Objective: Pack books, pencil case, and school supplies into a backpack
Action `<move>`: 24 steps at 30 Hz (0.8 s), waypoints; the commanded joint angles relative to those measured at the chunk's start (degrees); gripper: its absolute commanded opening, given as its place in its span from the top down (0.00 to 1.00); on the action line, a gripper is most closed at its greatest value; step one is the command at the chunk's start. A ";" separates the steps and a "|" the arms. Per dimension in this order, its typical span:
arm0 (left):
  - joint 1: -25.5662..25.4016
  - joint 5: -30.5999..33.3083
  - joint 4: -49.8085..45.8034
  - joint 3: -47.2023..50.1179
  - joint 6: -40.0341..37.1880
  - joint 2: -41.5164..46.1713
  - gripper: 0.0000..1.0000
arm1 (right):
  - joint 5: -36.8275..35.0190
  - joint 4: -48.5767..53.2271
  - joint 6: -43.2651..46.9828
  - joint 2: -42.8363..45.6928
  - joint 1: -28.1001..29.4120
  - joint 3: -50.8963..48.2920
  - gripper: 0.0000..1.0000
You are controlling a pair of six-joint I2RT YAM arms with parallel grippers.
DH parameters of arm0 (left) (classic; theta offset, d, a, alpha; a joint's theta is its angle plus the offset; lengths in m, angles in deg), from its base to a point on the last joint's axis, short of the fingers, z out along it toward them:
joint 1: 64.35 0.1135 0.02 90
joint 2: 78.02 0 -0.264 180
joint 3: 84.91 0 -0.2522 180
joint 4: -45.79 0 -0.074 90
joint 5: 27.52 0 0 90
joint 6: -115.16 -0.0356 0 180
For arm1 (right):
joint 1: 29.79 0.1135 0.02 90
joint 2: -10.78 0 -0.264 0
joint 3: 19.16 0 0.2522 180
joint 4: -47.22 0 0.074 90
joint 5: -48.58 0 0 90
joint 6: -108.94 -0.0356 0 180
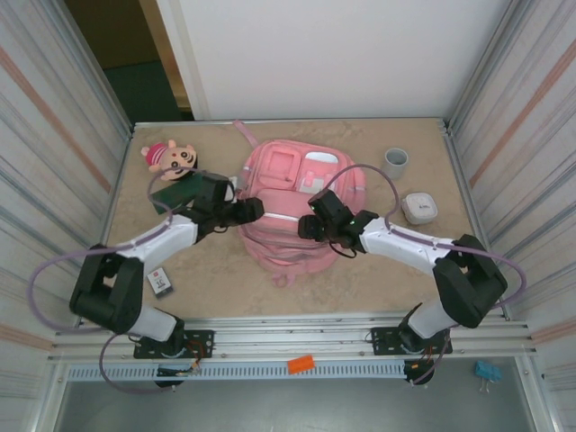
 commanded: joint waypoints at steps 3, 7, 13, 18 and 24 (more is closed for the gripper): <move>9.33 1.17 -10.19 -4.87 -8.20 5.08 0.31 | -4.32 -3.78 2.21 8.87 2.67 0.09 0.40; 20.60 -4.60 -13.42 -9.79 -9.13 1.13 0.20 | -3.73 -4.50 2.27 11.50 2.82 -1.42 0.39; 28.33 -4.48 -14.93 -17.23 -12.49 -9.09 0.19 | -3.32 -3.23 2.56 11.26 3.10 -0.33 0.39; 28.53 -0.30 -16.95 -24.88 -16.39 -18.67 0.21 | -3.04 -3.43 3.00 10.93 3.41 0.05 0.39; 28.72 2.93 -19.75 -32.63 -19.05 -27.75 0.21 | -3.67 -2.92 3.35 10.68 3.46 0.27 0.38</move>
